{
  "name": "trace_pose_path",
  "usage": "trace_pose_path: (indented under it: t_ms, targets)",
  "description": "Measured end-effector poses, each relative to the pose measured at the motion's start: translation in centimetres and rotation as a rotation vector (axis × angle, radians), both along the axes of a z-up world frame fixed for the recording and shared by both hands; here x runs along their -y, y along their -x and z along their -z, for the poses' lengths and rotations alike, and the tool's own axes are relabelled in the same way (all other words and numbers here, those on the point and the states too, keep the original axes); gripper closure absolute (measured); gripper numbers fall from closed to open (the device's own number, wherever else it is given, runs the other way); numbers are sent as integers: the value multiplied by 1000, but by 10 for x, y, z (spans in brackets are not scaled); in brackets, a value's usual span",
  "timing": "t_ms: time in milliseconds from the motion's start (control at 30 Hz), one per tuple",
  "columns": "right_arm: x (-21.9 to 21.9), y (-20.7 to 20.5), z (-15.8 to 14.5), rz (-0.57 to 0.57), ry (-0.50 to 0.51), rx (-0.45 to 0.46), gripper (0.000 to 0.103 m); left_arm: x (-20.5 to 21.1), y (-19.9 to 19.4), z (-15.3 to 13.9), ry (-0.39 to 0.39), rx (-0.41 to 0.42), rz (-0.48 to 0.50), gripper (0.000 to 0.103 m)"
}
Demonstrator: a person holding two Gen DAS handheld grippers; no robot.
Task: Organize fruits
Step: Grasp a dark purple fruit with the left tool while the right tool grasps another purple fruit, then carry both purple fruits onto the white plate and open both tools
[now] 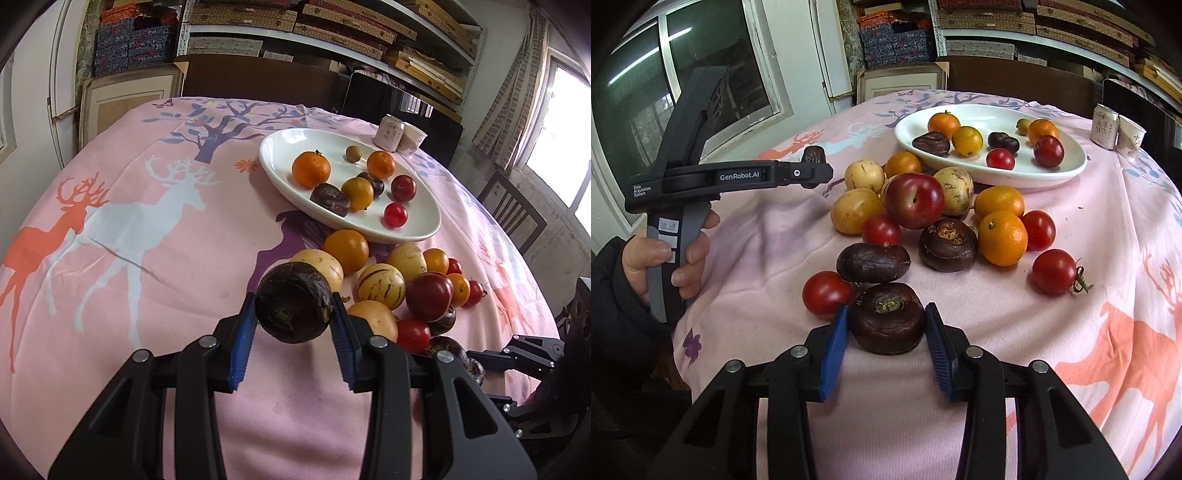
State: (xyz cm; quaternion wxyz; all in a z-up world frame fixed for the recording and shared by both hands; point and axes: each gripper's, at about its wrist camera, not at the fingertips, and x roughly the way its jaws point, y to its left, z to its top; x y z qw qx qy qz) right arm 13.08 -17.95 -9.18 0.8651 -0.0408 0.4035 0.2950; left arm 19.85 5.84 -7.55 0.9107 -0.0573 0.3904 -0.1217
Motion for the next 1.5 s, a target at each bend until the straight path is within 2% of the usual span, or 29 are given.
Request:
trace_pose_path:
  t_ms: [1100, 1500]
  targets:
    - [17, 1, -5, 37, -86, -7, 61, -1, -2, 2, -1, -16, -5, 65]
    - [46, 3, -12, 92, -175, -25, 61, 8, 10, -2, -12, 20, 24, 65]
